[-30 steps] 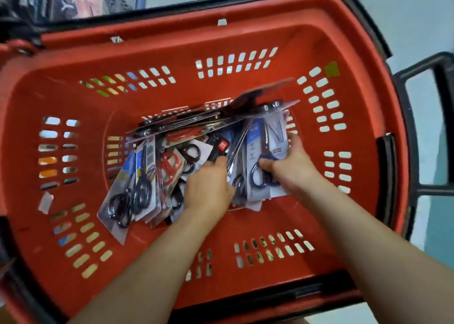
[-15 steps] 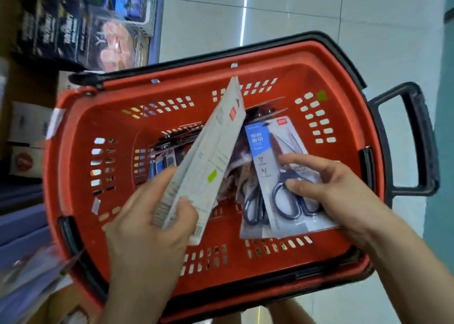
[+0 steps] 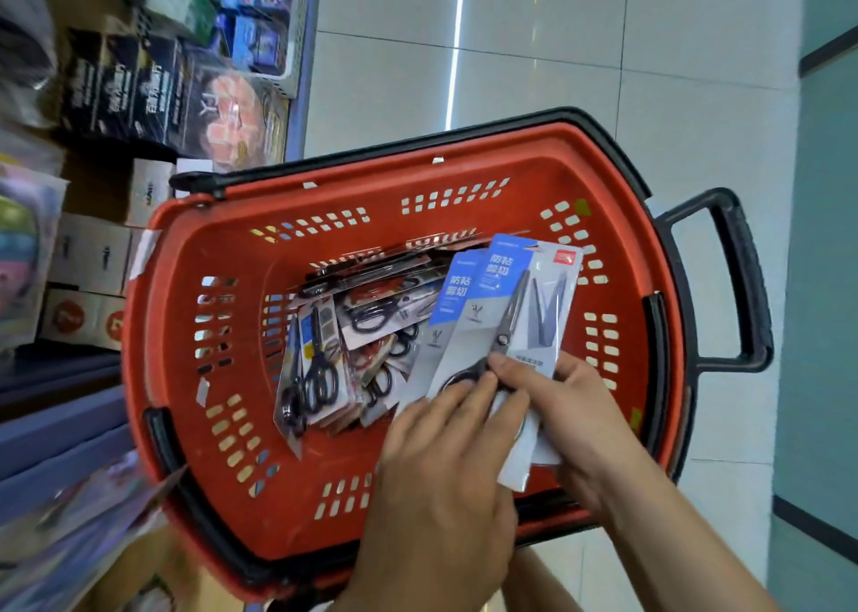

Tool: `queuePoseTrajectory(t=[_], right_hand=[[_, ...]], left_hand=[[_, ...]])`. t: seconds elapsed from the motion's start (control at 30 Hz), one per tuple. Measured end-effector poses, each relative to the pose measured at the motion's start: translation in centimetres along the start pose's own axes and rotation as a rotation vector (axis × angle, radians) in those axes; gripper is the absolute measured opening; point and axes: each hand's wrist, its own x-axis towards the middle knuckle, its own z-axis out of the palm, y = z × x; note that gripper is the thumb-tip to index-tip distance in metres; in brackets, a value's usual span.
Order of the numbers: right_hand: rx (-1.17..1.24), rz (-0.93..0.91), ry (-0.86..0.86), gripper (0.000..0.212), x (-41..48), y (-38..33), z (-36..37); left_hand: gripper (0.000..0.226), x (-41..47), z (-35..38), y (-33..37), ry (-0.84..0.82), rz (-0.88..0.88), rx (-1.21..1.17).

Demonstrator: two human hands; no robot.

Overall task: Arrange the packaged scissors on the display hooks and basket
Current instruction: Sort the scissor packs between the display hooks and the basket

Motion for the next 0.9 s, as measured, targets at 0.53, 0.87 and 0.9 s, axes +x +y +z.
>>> queuePoseTrajectory(t=[0.53,0.87,0.9], right_hand=[[0.056,-0.119,-0.114,0.040,-7.4,-5.6,0.4],[0.305,-0.250,-0.165,0.021,-19.3,-15.1,2.7],[0.326,-0.256,-0.180,0.021,-20.6,-16.0,2.6]], left_hand=[[0.012,0.5,-6.9,2.4,0.299,-0.706,-0.978],[0.020,-3.7,-18.7,13.8,0.622,-0.635,-1.165],[0.024,-4.3,-19.8,15.1,0.662,-0.629,-1.158]])
